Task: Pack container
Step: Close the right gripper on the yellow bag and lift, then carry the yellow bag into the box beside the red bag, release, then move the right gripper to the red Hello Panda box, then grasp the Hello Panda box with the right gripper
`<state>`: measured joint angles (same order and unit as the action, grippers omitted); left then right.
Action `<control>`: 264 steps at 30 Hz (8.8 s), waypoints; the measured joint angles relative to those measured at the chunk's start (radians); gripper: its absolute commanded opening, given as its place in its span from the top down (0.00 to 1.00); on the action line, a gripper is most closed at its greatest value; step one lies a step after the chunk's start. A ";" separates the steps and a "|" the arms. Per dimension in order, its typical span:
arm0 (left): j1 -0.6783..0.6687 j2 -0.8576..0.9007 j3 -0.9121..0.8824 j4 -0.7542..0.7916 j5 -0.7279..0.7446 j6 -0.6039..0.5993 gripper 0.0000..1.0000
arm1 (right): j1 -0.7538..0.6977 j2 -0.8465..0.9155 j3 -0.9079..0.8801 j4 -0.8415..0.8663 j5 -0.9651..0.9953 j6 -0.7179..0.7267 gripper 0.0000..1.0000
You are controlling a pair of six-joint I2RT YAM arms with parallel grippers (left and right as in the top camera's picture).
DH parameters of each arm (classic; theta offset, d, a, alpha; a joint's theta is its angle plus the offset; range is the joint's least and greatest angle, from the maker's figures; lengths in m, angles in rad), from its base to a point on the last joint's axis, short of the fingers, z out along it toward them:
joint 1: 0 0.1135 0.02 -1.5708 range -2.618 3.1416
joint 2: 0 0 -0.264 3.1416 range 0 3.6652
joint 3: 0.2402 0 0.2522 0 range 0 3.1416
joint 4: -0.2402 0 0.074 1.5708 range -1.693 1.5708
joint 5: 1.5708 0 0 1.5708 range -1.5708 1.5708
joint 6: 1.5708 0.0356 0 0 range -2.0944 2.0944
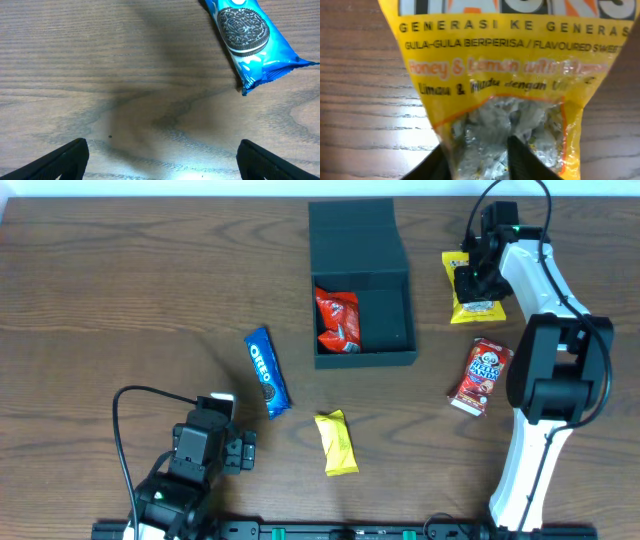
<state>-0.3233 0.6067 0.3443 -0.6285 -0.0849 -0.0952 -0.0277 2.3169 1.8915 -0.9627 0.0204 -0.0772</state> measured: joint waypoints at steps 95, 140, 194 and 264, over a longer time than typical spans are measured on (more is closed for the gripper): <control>0.000 0.000 0.000 0.000 0.000 0.000 0.05 | 0.468 -0.204 -0.076 -0.171 0.021 0.462 0.98; 0.000 0.000 0.000 0.000 0.000 0.000 0.05 | 0.420 -0.644 -0.097 -0.350 0.162 0.497 0.01; 0.000 0.000 -0.001 0.000 0.000 0.000 0.05 | 0.001 -0.713 -0.969 0.303 0.011 0.715 0.01; 0.000 0.000 -0.001 0.000 0.000 0.000 0.04 | -0.011 -0.627 -0.964 0.322 -0.002 0.646 0.70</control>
<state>-0.3233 0.6067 0.3431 -0.6285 -0.0849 -0.0952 -0.0383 1.6901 0.9276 -0.6411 0.0181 0.5686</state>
